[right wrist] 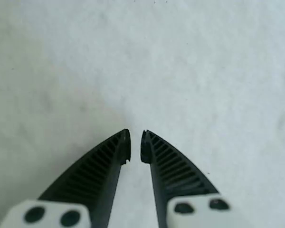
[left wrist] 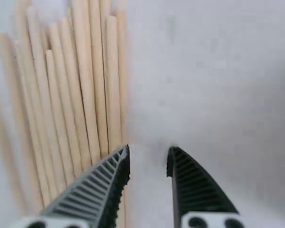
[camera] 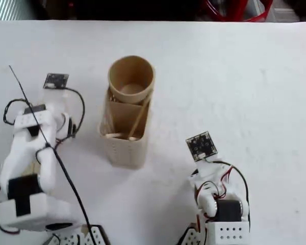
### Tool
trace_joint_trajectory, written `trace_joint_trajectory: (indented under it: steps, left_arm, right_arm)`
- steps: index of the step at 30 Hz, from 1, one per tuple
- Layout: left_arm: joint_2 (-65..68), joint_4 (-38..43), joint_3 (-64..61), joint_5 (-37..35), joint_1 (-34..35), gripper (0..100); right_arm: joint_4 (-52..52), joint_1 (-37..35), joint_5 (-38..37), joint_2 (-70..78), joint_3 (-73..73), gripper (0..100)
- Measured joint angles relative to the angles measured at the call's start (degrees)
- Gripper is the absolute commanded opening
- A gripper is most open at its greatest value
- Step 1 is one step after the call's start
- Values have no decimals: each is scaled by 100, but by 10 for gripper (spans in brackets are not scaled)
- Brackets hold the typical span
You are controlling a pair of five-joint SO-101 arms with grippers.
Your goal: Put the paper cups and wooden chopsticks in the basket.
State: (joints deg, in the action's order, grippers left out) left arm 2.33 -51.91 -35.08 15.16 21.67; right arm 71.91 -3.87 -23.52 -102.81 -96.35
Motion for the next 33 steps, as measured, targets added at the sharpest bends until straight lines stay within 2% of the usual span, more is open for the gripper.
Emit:
trace_joint_trajectory:
  steps: [4,11,15,23,33]
  left_arm:
    - [519,-88,448,-9,211,139]
    - [1257,-914,1415,-9,220,138]
    - [1451,-1169,1679,158,202,76]
    - [1389,-1204,1618,193,-105,57]
    - [-79,-835,404,193,-229,56]
  right_arm:
    - [0,0,0,0,0,53]
    - [0,0,0,0,0,53]
    - [0,0,0,0,0,53]
    - [0,0,0,0,0,53]
    - [0,0,0,0,0,53]
